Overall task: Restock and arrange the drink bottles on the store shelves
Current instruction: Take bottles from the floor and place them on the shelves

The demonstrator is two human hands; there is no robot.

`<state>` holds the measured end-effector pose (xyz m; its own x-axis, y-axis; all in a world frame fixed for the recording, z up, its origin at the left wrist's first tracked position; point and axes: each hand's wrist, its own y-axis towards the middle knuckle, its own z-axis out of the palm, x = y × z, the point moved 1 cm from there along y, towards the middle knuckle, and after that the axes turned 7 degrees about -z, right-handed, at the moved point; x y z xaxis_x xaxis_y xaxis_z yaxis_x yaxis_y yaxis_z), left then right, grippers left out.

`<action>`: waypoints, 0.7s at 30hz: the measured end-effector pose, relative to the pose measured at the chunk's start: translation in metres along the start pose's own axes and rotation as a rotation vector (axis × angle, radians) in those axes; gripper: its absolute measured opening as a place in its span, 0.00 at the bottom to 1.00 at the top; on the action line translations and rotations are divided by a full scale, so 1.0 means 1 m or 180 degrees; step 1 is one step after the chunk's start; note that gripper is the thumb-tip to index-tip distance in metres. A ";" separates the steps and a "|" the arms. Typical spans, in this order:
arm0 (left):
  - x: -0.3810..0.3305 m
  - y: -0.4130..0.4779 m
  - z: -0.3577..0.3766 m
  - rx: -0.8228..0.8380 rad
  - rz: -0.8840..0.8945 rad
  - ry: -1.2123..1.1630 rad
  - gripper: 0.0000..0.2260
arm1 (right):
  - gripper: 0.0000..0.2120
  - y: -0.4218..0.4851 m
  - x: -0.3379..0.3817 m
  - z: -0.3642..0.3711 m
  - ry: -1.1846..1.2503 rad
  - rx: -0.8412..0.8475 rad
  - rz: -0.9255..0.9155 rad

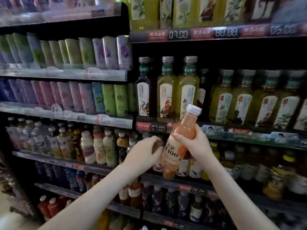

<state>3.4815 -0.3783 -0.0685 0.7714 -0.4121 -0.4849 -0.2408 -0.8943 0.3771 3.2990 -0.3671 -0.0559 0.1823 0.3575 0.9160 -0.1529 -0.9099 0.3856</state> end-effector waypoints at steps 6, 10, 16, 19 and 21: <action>0.003 0.059 0.006 -0.0591 0.1092 0.0463 0.24 | 0.19 0.013 0.001 -0.025 -0.0273 -0.0851 0.0084; -0.005 0.100 0.017 -0.0931 0.1520 0.0815 0.28 | 0.20 0.012 0.003 -0.031 -0.0392 -0.1248 0.0097; -0.017 0.140 0.054 -0.0921 0.2214 0.1383 0.27 | 0.21 -0.009 -0.001 -0.044 -0.0610 -0.1524 0.0264; -0.006 0.152 0.062 -0.0911 0.2265 0.1460 0.26 | 0.21 -0.017 -0.003 -0.053 -0.0747 -0.1626 0.0314; 0.004 0.153 0.062 -0.0980 0.2281 0.1433 0.25 | 0.22 -0.020 -0.005 -0.057 -0.0797 -0.1651 0.0384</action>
<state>3.4111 -0.5274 -0.0621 0.6702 -0.6879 0.2786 -0.6343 -0.3359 0.6963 3.2457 -0.3389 -0.0619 0.3482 0.1398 0.9269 -0.6305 -0.6968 0.3419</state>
